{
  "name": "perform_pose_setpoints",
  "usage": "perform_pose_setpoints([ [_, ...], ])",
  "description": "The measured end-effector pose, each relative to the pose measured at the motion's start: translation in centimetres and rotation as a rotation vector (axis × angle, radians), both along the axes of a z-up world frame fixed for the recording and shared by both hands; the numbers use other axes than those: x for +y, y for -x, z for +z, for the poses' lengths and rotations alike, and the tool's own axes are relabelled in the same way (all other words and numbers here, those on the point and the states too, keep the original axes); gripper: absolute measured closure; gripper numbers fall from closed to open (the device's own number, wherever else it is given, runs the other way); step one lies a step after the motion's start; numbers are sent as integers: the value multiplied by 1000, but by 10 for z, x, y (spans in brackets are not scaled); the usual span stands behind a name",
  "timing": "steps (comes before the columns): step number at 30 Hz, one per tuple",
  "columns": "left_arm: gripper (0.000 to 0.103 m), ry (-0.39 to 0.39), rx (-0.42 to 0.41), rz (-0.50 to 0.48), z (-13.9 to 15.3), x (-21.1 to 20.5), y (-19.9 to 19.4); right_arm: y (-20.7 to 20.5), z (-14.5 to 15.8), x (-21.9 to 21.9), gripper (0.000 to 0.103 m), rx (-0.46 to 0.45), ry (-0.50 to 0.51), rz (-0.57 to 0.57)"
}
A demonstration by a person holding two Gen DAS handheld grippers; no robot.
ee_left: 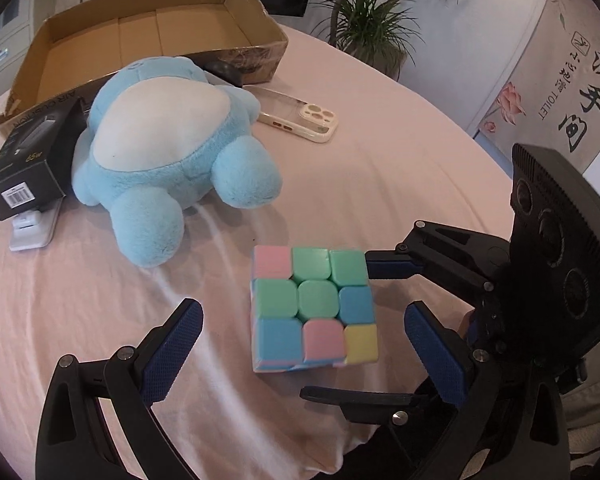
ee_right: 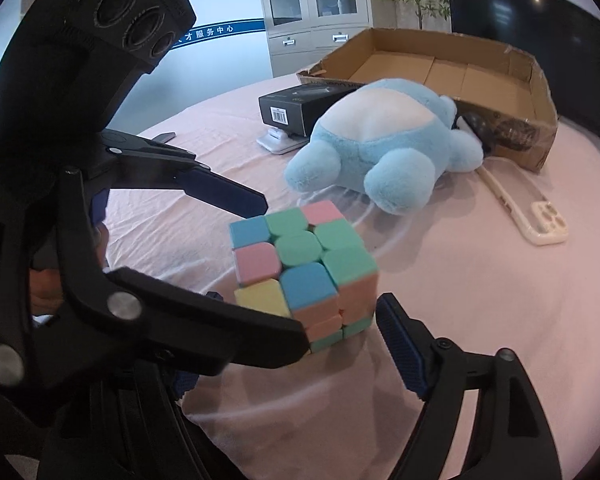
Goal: Organize objects
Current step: 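Close the left gripper on the pastel Rubik's cube, then lift the cube with the left gripper and carry it over the cardboard box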
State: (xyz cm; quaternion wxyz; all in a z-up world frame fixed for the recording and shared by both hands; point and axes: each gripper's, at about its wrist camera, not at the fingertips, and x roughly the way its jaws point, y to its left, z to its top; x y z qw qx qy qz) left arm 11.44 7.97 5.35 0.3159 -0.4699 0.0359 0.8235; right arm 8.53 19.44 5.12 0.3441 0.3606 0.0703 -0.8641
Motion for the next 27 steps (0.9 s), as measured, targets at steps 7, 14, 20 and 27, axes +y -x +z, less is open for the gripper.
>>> perform_pose_setpoints([
  [7,41,-2,-30,-15,-14,1,14,1,5,2,40,-3,56,10],
  [14,37,-9,-37,-21,-24,-7,11,7,-1,0,38,-53,64,4],
  [20,41,1,-46,-6,-29,-8,12,5,-6,-6,41,-44,35,-17],
  [27,40,-11,-58,13,-32,-13,13,0,-8,-6,40,-47,35,-35],
])
